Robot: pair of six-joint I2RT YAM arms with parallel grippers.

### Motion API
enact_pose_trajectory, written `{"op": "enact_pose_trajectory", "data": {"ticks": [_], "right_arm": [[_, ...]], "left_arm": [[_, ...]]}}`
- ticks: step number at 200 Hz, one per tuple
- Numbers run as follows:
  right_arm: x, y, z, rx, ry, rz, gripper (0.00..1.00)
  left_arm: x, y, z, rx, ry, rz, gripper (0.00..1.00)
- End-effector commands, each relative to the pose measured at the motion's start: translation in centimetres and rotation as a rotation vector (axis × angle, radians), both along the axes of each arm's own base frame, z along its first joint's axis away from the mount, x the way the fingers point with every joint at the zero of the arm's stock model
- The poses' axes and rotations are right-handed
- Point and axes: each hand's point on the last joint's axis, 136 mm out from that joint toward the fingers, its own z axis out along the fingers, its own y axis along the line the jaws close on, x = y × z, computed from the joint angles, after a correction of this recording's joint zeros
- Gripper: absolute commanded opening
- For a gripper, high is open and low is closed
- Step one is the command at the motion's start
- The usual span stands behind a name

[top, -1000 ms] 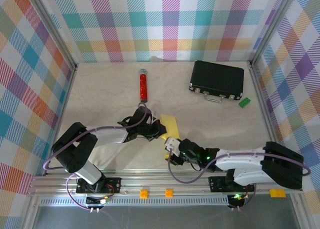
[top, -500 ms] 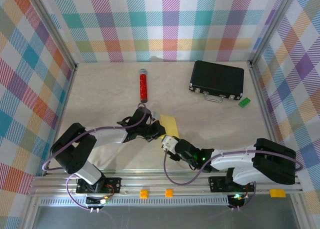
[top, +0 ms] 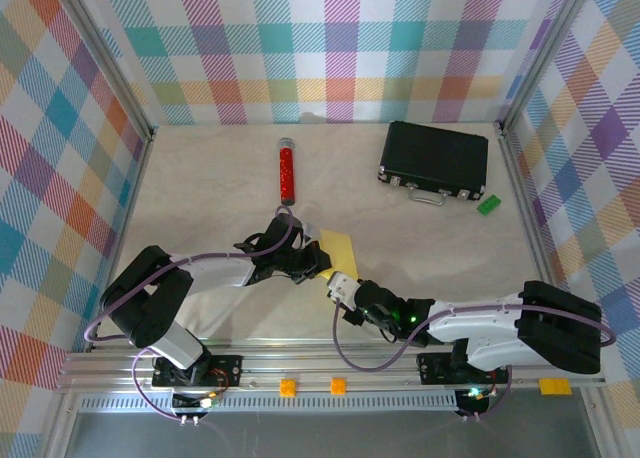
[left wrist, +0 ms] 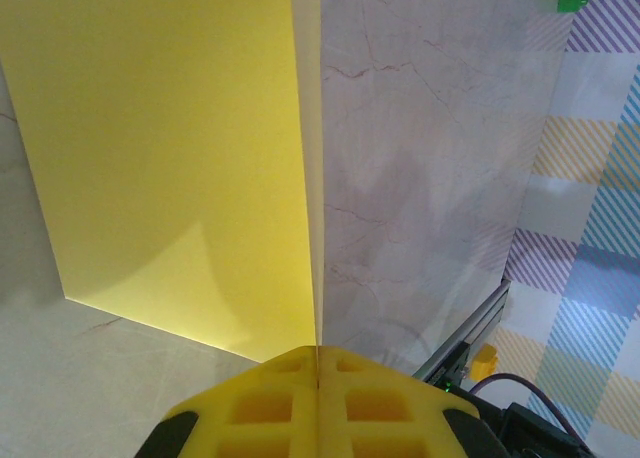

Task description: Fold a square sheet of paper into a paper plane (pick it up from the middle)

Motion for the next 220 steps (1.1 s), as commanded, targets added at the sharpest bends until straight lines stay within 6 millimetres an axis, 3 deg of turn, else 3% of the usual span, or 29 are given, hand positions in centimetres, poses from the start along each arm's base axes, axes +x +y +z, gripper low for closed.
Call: {"op": "enact_pose_trajectory", "data": {"ticks": [1, 35, 56, 74, 113, 139, 170, 202, 220], "right_arm": [[-0.3, 0.0, 0.0, 0.005, 0.014, 0.002, 0.12], [-0.1, 0.1, 0.4, 0.015, 0.014, -0.009, 0.07], [-0.4, 0.3, 0.7, 0.024, 0.036, 0.007, 0.06], [-0.9, 0.5, 0.6, 0.078, 0.166, -0.016, 0.06], [-1.6, 1.2, 1.0, 0.274, 0.659, -0.085, 0.04], [-2.7, 2.6, 2.2, 0.331, 0.899, -0.043, 0.03], [-3.7, 4.4, 3.3, 0.363, 1.029, 0.033, 0.02], [-3.1, 3.9, 2.0, 0.356, 1.018, -0.023, 0.02], [-2.8, 3.4, 1.2, 0.38, 1.007, -0.054, 0.02]], "left_arm": [[0.0, 0.4, -0.1, -0.001, 0.002, -0.004, 0.0], [0.0, 0.4, 0.0, -0.001, 0.003, -0.001, 0.02], [0.0, 0.5, 0.1, 0.003, -0.002, -0.002, 0.14], [0.3, 1.3, 0.2, 0.049, -0.027, 0.017, 0.3], [1.3, 5.2, 0.6, 0.241, -0.088, 0.077, 0.43], [2.3, 6.3, 1.9, 0.304, -0.144, 0.068, 0.41], [3.7, 4.6, 3.6, 0.283, -0.194, -0.012, 0.28], [4.4, 3.3, 3.5, 0.293, -0.169, -0.075, 0.13], [4.3, 2.1, 3.0, 0.25, -0.144, -0.114, 0.09]]}}
